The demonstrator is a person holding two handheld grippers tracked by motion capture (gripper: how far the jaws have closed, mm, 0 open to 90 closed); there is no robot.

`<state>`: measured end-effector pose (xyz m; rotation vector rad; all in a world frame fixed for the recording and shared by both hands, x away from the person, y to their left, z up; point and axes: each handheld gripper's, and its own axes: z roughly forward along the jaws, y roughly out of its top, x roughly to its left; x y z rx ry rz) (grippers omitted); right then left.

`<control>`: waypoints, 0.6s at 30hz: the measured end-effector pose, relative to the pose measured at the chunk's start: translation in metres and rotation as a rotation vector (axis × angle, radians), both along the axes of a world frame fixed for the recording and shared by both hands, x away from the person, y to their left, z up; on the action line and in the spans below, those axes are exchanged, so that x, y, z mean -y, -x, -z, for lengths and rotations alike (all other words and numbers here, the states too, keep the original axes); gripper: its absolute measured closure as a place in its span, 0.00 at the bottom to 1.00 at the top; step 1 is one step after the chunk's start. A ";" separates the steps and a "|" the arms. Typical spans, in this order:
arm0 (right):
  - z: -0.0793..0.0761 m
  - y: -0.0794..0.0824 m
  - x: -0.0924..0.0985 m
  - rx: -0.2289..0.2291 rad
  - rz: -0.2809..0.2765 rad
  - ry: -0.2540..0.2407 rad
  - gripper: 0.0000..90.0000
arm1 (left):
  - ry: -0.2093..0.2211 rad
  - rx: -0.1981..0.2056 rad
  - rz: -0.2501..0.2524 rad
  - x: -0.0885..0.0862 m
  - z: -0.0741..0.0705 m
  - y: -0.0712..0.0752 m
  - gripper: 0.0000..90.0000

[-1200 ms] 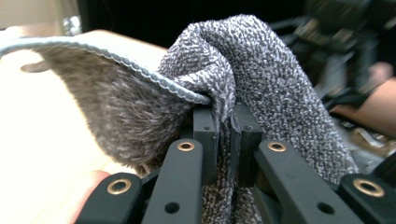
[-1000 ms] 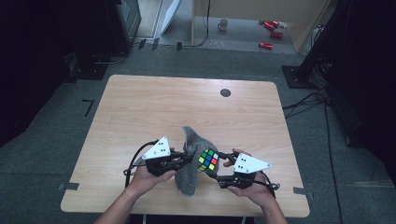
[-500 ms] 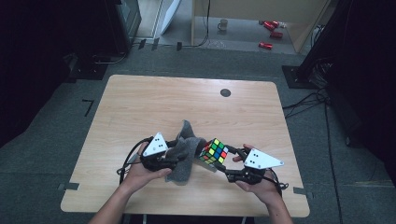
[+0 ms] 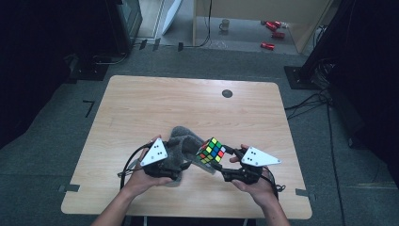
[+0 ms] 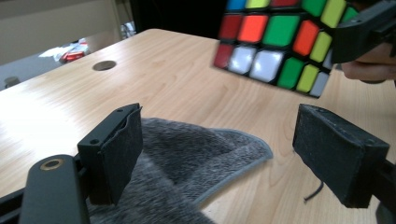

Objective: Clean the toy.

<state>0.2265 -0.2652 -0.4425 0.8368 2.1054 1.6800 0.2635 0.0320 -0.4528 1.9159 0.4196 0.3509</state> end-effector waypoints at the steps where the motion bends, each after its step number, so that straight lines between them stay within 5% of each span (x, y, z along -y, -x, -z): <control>1: 0.000 0.000 -0.003 -0.004 0.003 0.007 0.38 | -0.005 0.006 0.008 0.003 0.002 0.002 0.19; 13: 0.000 0.002 -0.023 -0.052 0.023 0.009 0.38 | -0.025 0.073 0.022 0.022 0.011 0.014 0.20; 18: 0.001 0.002 -0.028 -0.085 0.040 0.001 0.38 | -0.061 0.137 -0.019 0.030 0.014 0.020 0.20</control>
